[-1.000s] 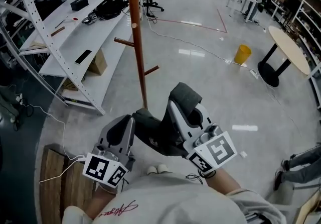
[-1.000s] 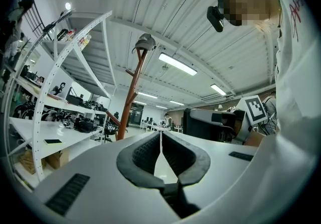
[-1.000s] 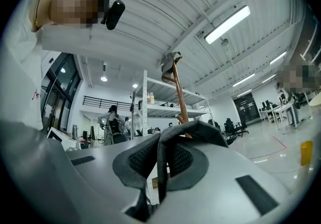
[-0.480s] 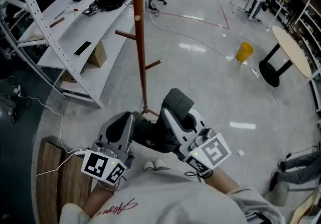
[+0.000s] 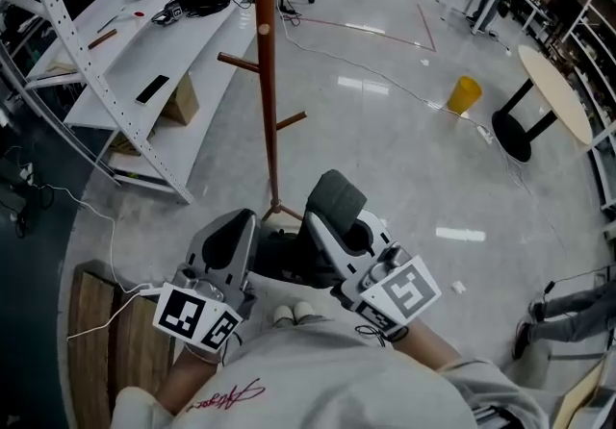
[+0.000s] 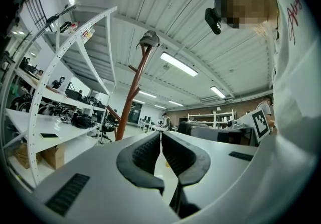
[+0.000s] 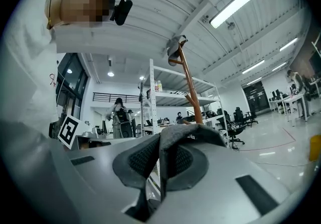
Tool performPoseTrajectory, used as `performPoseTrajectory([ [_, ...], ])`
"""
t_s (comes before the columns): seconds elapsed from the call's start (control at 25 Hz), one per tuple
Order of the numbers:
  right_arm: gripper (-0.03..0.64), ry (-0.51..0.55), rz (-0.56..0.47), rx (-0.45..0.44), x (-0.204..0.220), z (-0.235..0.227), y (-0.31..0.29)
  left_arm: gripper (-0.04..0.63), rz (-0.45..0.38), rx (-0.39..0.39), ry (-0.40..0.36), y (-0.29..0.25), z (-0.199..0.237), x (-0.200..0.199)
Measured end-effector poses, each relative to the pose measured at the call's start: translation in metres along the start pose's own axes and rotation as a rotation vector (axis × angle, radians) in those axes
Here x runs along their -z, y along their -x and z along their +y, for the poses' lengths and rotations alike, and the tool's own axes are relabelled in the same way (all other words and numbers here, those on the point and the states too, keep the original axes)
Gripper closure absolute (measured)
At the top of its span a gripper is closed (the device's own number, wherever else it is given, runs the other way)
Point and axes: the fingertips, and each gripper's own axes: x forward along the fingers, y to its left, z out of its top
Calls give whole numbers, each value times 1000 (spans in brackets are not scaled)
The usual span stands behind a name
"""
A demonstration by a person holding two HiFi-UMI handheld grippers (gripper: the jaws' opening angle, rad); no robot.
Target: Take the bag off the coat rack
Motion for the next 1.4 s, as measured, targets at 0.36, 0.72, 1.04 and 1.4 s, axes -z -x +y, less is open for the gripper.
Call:
performPoseTrajectory([
  [0.36,578,15,-24,31,3,8,6,568,9,40,4,12,-2,9],
  [0.72,578,18,-37,43,-6,20,26,568,1,59,-10,23,-28,5],
  [1.04,578,5,-28,-1,-10,35,63,568,-22,26,-13,38,-72,4],
  [1.4,578,15,-7,-39,-12,57,122,568,-44,-14,-7,70,-139,12],
])
